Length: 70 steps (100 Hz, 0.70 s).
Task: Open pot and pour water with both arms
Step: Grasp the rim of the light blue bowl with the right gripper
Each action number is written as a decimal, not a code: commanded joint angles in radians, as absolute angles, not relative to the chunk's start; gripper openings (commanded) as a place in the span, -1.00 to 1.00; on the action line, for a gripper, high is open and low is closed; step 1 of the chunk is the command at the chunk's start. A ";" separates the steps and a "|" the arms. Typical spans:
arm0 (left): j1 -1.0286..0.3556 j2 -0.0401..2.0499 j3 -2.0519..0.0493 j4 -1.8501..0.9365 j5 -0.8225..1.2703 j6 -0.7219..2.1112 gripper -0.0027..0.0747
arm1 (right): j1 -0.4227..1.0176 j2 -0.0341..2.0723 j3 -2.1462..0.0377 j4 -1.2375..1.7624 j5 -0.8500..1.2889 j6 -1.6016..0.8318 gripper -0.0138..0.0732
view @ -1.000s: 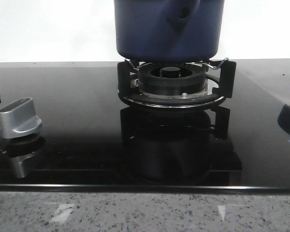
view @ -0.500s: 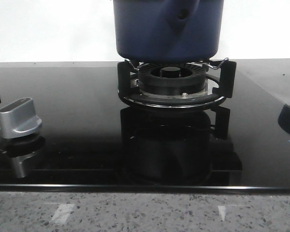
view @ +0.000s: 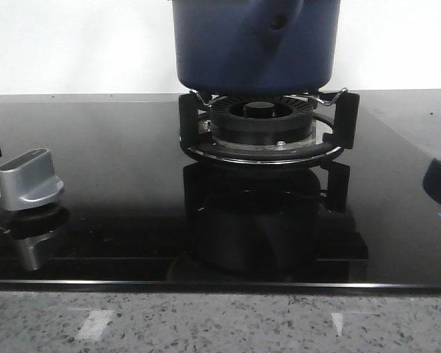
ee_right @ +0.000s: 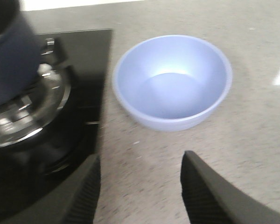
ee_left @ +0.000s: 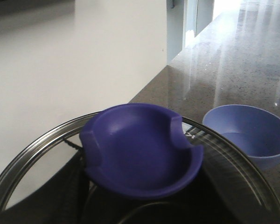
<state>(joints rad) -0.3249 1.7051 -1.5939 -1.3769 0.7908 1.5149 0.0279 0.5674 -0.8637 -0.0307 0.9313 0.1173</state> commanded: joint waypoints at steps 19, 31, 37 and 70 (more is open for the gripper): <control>-0.191 1.617 -1.633 -1.456 0.879 1.480 -0.58 | -0.002 0.797 -1.011 -0.222 0.893 0.226 0.13; -0.140 1.606 -1.633 -1.456 0.909 1.480 -0.58 | -0.050 0.908 -1.057 -0.222 0.904 0.226 0.13; -0.118 1.599 -1.633 -1.456 0.920 1.480 -0.58 | -0.085 0.965 -1.077 -0.222 0.898 0.226 0.13; -0.030 1.585 -1.633 -1.463 0.964 1.480 -0.58 | -0.269 1.241 -1.151 -0.100 0.869 0.167 0.13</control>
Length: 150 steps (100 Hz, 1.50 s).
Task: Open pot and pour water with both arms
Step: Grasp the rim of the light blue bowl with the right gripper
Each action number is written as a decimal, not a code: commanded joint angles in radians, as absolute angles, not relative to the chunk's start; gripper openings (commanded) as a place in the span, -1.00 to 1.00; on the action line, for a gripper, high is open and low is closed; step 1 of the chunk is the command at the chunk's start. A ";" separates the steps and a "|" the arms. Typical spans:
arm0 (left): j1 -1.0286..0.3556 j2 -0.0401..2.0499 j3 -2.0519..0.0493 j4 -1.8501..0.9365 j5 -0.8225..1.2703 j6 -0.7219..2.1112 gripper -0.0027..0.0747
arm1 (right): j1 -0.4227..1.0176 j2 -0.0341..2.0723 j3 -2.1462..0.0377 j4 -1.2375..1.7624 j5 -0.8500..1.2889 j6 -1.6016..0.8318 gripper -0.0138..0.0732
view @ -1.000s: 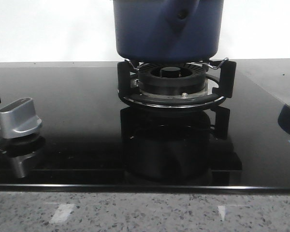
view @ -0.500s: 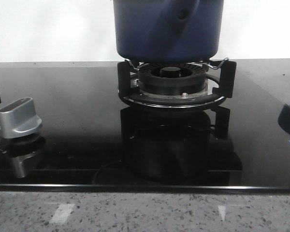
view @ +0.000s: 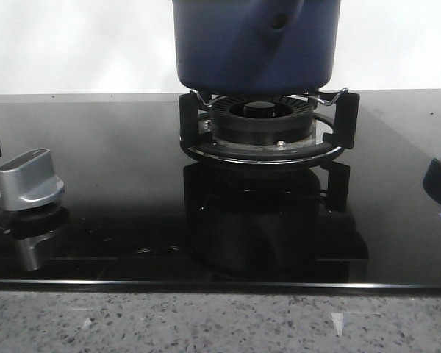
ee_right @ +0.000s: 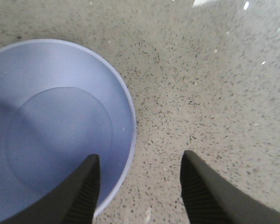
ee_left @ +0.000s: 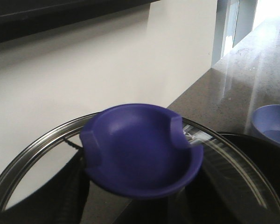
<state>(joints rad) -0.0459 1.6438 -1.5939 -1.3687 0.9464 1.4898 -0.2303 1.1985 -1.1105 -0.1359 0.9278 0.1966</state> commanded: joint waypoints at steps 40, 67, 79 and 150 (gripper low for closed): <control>-0.012 1.585 -1.633 -1.463 0.983 1.465 -0.58 | -0.359 1.417 -1.151 0.126 0.794 0.034 0.13; -0.012 1.585 -1.633 -1.463 0.981 1.465 -0.58 | -0.359 1.483 -1.151 0.169 0.771 0.012 -0.29; -0.012 1.585 -1.633 -1.463 0.981 1.465 -0.58 | -0.359 1.485 -1.151 0.169 0.761 0.012 -0.68; -0.012 1.585 -1.633 -1.463 0.968 1.465 -0.58 | -0.342 1.485 -1.443 0.203 1.037 0.012 -0.85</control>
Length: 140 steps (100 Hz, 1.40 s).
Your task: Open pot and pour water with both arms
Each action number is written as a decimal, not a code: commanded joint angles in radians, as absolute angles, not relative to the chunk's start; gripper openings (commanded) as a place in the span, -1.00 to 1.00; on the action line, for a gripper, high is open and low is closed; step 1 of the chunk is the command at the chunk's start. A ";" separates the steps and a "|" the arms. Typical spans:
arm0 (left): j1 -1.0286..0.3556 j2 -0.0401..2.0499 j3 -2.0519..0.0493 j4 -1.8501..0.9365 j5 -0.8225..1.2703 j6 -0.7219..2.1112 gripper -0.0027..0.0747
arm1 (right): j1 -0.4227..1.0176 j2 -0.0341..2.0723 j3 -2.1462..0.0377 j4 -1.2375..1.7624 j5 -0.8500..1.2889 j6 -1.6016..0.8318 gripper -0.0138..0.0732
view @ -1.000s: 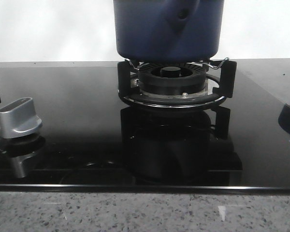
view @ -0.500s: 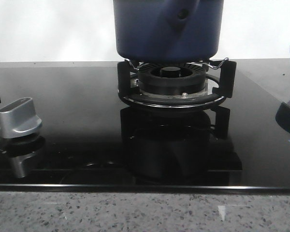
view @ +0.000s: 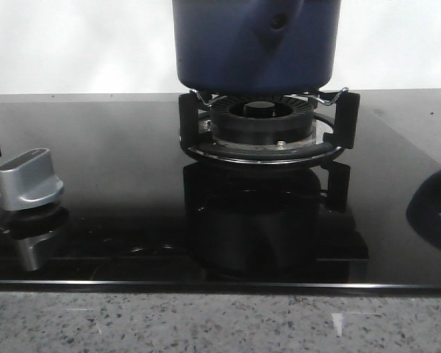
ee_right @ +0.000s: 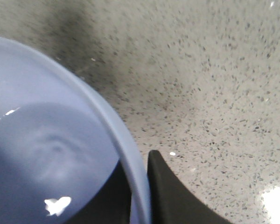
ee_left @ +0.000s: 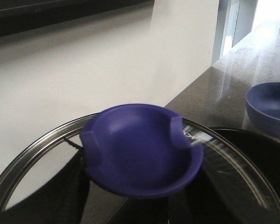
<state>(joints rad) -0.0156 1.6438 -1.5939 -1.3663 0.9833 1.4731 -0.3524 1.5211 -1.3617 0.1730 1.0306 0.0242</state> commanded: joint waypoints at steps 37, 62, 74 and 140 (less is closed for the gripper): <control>-0.012 1.585 -1.633 -1.463 0.921 1.465 -0.58 | -0.186 1.545 -1.712 0.201 1.153 0.012 -0.83; -0.012 1.585 -1.633 -1.463 0.894 1.465 -0.58 | -0.099 1.667 -1.956 0.203 1.247 0.033 -0.83; -0.012 1.585 -1.633 -1.459 0.876 1.465 -0.58 | -0.048 1.721 -2.042 0.204 1.255 0.047 -0.83; 0.064 1.585 -1.633 -1.452 0.846 1.464 -0.58 | 0.190 1.833 -2.227 0.211 1.054 0.052 -0.83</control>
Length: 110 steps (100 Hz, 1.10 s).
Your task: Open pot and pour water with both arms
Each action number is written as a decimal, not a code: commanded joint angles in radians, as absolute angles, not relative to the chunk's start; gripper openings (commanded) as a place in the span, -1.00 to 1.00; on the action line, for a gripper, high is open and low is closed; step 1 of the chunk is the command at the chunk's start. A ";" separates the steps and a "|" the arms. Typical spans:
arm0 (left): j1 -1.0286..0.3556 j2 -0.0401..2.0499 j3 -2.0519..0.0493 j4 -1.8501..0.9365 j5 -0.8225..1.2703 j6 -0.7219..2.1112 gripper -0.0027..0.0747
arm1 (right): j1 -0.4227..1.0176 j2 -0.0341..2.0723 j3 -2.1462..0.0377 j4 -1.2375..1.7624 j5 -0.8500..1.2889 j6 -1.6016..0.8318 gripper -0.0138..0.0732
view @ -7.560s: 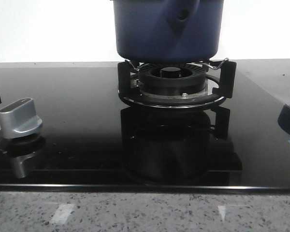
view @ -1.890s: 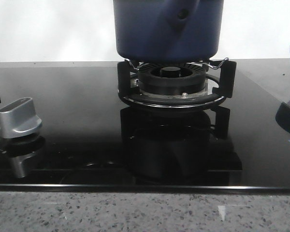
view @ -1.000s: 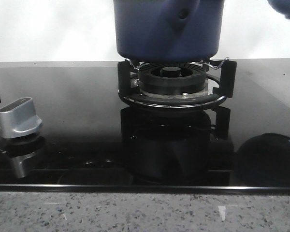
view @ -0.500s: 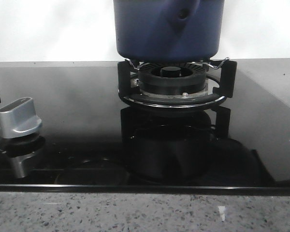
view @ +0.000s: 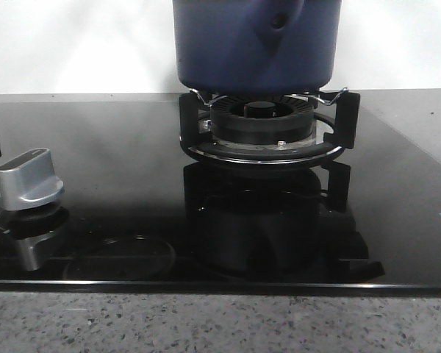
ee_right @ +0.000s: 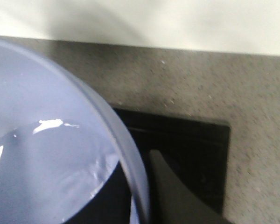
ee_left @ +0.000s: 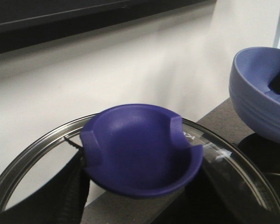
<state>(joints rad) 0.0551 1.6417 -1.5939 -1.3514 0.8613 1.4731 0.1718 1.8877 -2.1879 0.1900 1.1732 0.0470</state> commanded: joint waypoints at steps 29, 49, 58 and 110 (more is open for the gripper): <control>0.069 1.585 -1.633 -1.452 0.846 1.464 -0.58 | 0.252 1.835 -2.199 0.191 0.916 0.037 -0.83; 0.069 1.585 -1.633 -1.452 0.846 1.464 -0.58 | 0.264 1.821 -2.125 0.177 0.822 0.000 -0.83; 0.069 1.585 -1.633 -1.452 0.846 1.464 -0.58 | 0.277 1.809 -2.090 0.177 0.759 -0.034 -0.83; 0.069 1.585 -1.633 -1.452 0.846 1.464 -0.58 | 0.292 1.743 -1.924 0.174 0.465 -0.071 -0.83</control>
<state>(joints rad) 0.0689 1.6417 -1.5939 -1.3593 0.8572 1.4731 0.2890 1.8431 -1.9395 0.1653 0.6301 -0.0575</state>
